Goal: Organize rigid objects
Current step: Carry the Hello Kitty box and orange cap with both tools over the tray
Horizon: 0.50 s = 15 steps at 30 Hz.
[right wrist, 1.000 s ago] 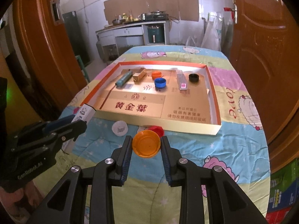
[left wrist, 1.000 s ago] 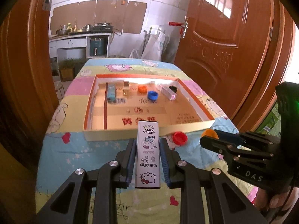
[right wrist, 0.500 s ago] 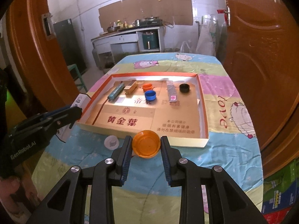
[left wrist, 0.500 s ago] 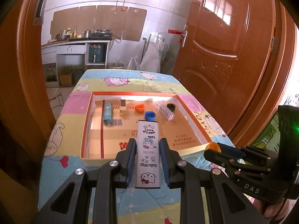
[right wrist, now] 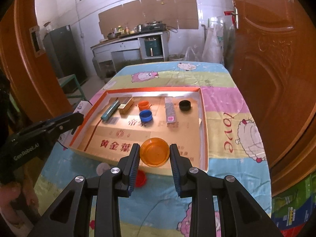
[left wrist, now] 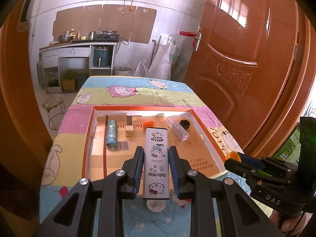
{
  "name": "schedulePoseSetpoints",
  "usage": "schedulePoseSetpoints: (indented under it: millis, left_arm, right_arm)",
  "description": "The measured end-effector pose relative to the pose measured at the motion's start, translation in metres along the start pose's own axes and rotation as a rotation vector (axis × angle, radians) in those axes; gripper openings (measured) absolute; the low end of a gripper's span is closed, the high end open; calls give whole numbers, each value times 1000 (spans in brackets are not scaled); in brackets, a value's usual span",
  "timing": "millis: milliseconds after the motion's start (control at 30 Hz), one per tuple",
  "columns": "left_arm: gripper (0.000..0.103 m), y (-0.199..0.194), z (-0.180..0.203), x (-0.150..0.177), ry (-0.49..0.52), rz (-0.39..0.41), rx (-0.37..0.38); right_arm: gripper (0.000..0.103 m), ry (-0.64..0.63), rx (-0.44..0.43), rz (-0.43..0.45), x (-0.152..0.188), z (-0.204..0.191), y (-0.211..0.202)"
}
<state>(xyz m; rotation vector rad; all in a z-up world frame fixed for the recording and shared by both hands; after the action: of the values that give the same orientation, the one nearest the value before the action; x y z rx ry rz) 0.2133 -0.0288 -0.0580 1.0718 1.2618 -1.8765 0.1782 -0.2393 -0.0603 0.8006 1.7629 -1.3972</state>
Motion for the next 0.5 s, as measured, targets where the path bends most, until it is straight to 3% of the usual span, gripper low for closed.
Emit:
schedulePoseSetpoints:
  millis: [500]
  left_arm:
    - [26, 62, -8, 0, -14, -78, -3]
  right_arm:
    - [31, 25, -3, -29, -12, 20, 50]
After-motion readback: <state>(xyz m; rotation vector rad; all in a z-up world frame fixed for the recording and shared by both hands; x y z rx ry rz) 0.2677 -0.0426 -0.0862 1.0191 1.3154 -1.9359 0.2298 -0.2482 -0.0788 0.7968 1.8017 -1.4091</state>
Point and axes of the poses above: each gripper's, at about its wrist camera, not at the fingertips, and y roughly the way its jaws point, z to its right, x to its underside, the point moved 2 cm from there along y, roughly the way its jaws point, and after that the axes turned 13 degrees about z, right-handed, at the moved point
